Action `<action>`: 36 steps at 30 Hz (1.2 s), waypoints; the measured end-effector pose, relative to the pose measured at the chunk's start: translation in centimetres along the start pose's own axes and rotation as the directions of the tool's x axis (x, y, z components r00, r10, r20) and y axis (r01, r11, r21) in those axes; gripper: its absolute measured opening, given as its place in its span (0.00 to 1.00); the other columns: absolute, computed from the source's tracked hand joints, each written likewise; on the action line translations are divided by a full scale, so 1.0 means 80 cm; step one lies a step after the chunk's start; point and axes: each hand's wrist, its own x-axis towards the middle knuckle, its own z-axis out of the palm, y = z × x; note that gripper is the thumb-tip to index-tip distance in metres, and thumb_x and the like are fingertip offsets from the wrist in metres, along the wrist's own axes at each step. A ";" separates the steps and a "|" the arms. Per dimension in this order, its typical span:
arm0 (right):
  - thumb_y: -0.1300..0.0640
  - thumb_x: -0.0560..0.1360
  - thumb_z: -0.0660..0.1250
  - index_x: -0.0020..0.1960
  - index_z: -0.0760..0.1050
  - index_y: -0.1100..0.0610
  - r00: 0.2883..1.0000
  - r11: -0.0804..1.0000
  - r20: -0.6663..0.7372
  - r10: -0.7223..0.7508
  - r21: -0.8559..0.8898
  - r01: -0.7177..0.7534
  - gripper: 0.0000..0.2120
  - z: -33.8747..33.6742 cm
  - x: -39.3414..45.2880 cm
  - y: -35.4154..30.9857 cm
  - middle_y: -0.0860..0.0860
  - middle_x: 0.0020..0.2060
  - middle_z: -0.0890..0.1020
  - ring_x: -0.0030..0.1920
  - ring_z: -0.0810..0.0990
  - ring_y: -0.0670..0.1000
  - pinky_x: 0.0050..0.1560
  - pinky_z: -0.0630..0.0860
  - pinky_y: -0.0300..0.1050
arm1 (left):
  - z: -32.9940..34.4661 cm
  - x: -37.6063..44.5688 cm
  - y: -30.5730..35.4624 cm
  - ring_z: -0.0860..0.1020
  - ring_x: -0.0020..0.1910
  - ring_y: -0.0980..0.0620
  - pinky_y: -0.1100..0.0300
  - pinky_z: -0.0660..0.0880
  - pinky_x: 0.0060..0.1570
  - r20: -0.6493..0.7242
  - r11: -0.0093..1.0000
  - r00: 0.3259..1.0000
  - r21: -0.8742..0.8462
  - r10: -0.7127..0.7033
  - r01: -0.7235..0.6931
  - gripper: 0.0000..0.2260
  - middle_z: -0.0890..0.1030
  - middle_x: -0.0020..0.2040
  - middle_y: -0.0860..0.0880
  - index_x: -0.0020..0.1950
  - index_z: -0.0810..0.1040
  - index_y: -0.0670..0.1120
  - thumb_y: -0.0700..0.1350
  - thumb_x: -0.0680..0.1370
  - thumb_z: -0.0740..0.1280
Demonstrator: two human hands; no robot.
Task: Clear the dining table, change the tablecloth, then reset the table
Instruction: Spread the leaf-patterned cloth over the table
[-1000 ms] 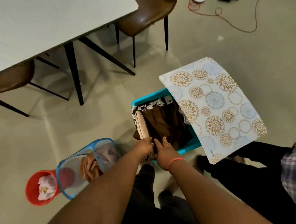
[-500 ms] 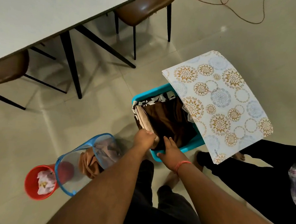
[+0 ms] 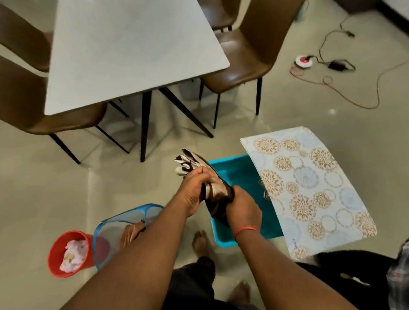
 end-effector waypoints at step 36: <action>0.63 0.73 0.61 0.48 0.79 0.44 0.805 0.629 -0.044 -0.591 0.600 0.494 0.15 0.081 -0.020 -0.566 0.45 0.41 0.83 0.46 0.81 0.48 0.52 0.80 0.53 | -0.473 -0.134 0.268 0.77 0.52 0.52 0.64 0.71 0.45 -0.526 0.865 0.690 0.366 0.497 -0.343 0.08 0.80 0.47 0.55 0.56 0.77 0.52 0.44 0.84 0.59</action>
